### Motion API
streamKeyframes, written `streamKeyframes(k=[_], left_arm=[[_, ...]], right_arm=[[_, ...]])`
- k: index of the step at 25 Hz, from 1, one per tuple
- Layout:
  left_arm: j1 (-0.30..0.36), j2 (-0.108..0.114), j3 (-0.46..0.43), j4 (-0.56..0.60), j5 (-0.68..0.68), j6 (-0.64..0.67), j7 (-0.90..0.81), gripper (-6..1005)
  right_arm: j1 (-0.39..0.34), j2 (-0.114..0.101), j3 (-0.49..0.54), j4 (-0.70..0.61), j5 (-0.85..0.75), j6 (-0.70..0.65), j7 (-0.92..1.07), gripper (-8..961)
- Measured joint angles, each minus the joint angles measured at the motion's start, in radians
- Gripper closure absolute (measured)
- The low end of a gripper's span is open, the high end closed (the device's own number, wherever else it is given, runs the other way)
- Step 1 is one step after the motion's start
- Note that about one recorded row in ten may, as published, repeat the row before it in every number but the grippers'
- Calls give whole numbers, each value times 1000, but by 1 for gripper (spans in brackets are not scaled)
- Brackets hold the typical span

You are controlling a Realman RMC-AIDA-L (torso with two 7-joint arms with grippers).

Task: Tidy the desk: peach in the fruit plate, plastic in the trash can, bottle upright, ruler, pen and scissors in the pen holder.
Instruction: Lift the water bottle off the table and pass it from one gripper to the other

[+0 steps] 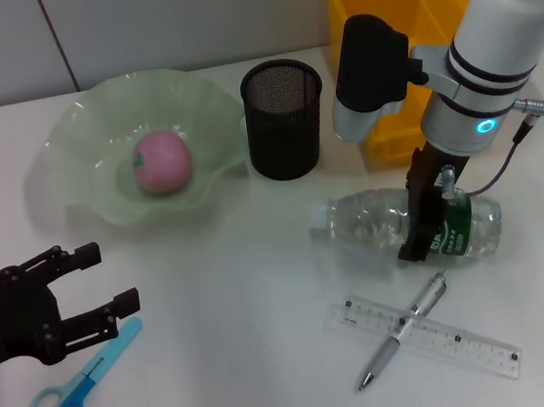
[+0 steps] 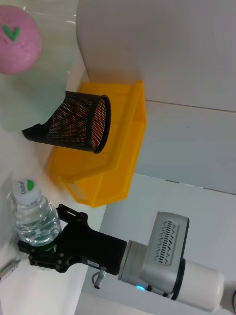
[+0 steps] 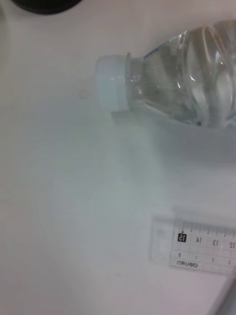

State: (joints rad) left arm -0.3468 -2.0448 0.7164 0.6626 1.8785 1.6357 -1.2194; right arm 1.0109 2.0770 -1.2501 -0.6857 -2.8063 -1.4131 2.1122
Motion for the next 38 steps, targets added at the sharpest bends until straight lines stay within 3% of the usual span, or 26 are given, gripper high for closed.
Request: streamKeyframes(k=[38], left_arm=[[2,1,-16,1,-1,-1,0,153]], right_arm=[[-23,3,-11,-47,16,21,-25,184]])
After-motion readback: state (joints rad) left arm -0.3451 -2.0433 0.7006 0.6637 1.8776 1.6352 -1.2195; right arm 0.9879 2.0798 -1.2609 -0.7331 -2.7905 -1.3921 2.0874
